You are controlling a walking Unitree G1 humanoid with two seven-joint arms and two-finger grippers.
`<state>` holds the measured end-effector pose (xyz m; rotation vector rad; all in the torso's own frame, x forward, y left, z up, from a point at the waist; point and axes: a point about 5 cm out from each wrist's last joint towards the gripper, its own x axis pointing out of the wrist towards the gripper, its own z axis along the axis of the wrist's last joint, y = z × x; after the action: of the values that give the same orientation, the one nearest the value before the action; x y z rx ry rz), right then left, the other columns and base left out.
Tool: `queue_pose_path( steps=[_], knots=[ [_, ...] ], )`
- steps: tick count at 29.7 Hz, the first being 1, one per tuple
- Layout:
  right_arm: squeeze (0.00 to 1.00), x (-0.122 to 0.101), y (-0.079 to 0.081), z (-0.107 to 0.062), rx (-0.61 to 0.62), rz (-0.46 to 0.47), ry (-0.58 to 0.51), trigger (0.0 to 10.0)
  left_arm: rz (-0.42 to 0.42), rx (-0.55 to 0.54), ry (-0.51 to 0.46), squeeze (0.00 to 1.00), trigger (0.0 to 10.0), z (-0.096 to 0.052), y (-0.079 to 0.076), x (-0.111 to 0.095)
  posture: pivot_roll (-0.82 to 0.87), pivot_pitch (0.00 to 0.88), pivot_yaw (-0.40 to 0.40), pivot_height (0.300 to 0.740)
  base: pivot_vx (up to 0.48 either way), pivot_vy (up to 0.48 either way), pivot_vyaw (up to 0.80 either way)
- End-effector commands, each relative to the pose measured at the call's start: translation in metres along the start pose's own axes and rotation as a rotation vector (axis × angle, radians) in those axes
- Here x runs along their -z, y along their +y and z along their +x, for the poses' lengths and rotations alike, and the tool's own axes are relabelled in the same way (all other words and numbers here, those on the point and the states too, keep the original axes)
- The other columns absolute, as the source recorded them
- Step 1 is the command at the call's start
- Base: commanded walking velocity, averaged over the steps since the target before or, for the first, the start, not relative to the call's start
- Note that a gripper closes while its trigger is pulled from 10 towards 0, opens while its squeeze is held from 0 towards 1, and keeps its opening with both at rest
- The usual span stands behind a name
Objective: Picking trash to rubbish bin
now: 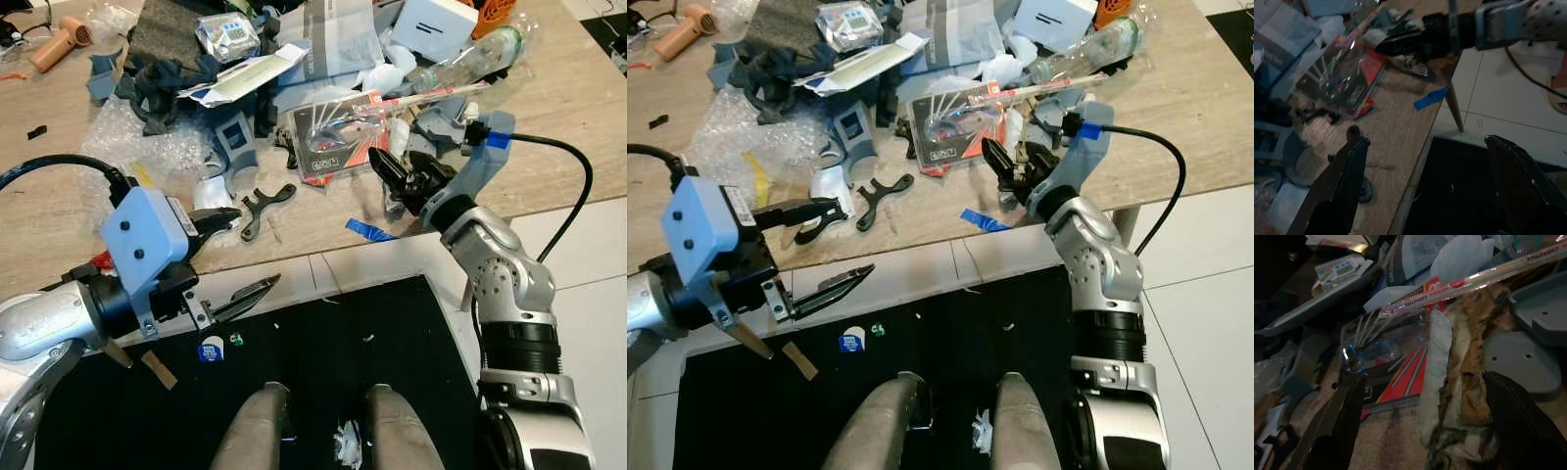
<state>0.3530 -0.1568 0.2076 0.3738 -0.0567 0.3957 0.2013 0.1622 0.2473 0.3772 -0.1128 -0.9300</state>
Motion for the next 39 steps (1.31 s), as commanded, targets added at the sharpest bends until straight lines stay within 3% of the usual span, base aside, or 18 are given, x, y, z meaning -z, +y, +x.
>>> queue_pose_path(
  steps=[1,7,8,9,10,22,34,36,39],
  knots=[
    [0.00,0.023,-0.003,0.001,0.037,0.025,0.106,10.0,0.018,0.021,0.035,0.00,10.0,-0.003,-0.003,-0.004,-0.03,0.340,0.112,0.740,0.000,0.000,0.00],
    [0.00,0.020,0.000,0.006,0.059,0.015,0.110,10.0,0.016,0.008,0.036,0.00,10.0,-0.002,-0.003,-0.005,-0.03,0.343,0.110,0.740,0.000,0.000,0.00],
    [0.00,0.018,-0.003,0.008,0.096,0.005,0.120,6.2,0.011,0.004,0.032,0.00,10.0,0.000,-0.003,-0.005,-0.03,0.342,0.110,0.740,0.000,0.000,0.00],
    [0.00,0.018,-0.003,0.008,0.096,0.005,0.120,6.2,0.011,0.004,0.032,0.00,10.0,0.000,-0.003,-0.005,-0.03,0.342,0.110,0.740,0.000,0.000,0.00],
    [0.00,0.017,-0.006,0.009,0.132,-0.010,0.130,0.0,0.007,0.003,0.030,0.00,10.0,0.000,-0.003,-0.006,-0.03,0.342,0.111,0.740,0.000,0.000,0.00],
    [0.00,0.014,-0.018,0.007,0.253,-0.011,0.171,0.0,-0.012,0.018,0.027,0.00,10.0,0.004,-0.004,-0.006,-0.04,0.322,0.112,0.740,0.000,0.000,0.00],
    [0.00,0.002,-0.002,0.017,0.153,0.044,0.099,0.0,-0.013,-0.004,0.024,0.00,10.0,0.008,-0.004,-0.004,-0.06,0.287,0.083,0.740,0.000,0.000,0.00],
    [0.00,-0.015,0.012,0.019,0.046,0.168,0.002,0.0,-0.005,-0.024,0.009,0.00,10.0,0.011,-0.001,-0.004,-0.07,0.258,0.070,0.740,0.000,0.000,0.00],
    [0.00,-0.023,0.018,0.020,-0.009,0.236,-0.050,0.0,-0.002,-0.033,0.001,0.00,10.0,0.014,0.001,-0.003,-0.08,0.247,0.069,0.740,0.000,0.000,0.00]
  ],
)
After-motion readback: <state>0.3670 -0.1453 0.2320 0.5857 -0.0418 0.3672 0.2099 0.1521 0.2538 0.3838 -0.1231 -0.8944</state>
